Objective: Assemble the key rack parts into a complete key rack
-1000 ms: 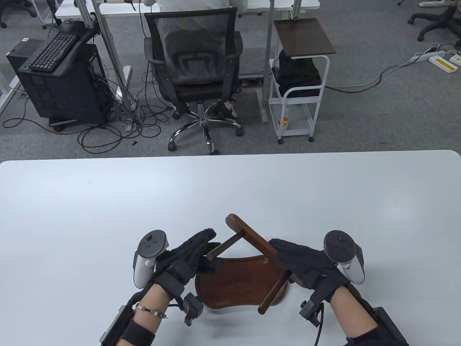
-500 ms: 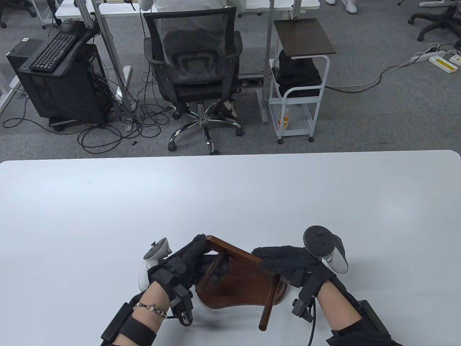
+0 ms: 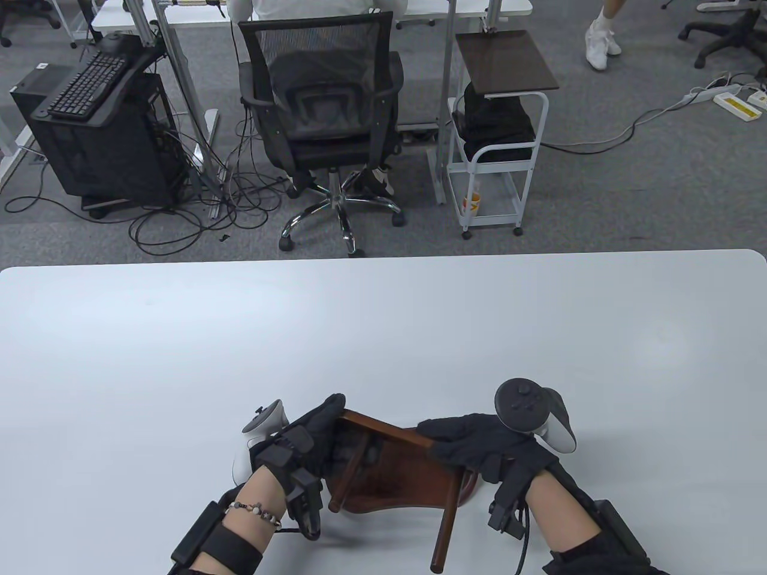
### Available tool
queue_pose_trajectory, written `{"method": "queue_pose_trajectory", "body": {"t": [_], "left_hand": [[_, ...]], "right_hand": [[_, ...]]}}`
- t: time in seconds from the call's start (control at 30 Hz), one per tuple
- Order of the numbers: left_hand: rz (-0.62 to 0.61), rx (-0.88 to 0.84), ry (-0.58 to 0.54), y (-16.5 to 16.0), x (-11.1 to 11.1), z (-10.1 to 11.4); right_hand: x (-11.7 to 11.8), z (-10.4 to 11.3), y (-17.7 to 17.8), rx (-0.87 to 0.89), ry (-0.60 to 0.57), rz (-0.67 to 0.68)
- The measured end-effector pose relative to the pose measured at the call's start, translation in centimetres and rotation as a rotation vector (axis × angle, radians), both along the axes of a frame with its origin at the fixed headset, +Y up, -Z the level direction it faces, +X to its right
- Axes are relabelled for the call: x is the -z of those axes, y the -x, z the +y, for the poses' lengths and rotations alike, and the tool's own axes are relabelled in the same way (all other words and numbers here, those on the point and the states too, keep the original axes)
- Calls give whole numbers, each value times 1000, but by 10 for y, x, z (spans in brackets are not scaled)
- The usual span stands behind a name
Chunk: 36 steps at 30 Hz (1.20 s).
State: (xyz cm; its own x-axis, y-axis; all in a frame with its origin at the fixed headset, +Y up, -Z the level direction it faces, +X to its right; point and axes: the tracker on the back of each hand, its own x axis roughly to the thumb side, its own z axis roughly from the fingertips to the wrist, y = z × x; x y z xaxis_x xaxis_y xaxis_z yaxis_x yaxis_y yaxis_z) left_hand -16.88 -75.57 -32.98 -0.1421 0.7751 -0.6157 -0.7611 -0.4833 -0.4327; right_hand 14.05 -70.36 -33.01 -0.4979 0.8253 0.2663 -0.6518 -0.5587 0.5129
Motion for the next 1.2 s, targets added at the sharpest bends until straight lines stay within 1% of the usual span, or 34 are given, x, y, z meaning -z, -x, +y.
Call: {"method": "queue_pose_trajectory", "body": {"t": [0.17,0.2,0.3,0.37,0.43,0.5,0.53,0.6,0.63,0.7,0.8,0.87,0.9,0.97,1.2], "left_hand": [[33,72,-74,2,2,6],[42,92,-92,4,2,8],[53,83,-111,8,3,12],[61,81,-127,10,3,14],[72,72,-137,12,4,15],[91,53,-159,15,5,16],[101,44,-170,17,6,16],[124,24,-194,19,7,15],[136,15,-210,20,8,15],[157,2,-231,21,8,15],[158,-15,-263,21,9,15],[148,-11,-286,20,10,15],[142,-3,-300,19,10,15],[133,22,-323,18,9,16],[86,85,-383,14,8,18]], "right_hand": [[1,0,3,-11,-30,0],[0,2,3,-10,-51,-14],[-3,10,-5,18,-163,-142],[-5,14,-12,64,-174,-212],[-6,15,-20,101,-161,-286],[-6,11,-30,127,-109,-357],[-6,7,-34,139,-62,-384],[-5,-2,-40,161,61,-421],[-6,-8,-43,193,147,-426],[-6,-18,-43,282,283,-408],[-8,-36,-35,541,540,-337],[-9,-40,-30,640,630,-297],[-10,-42,-26,683,668,-281],[-11,-44,-23,698,693,-292],[-13,-49,-24,711,714,-355]]}}
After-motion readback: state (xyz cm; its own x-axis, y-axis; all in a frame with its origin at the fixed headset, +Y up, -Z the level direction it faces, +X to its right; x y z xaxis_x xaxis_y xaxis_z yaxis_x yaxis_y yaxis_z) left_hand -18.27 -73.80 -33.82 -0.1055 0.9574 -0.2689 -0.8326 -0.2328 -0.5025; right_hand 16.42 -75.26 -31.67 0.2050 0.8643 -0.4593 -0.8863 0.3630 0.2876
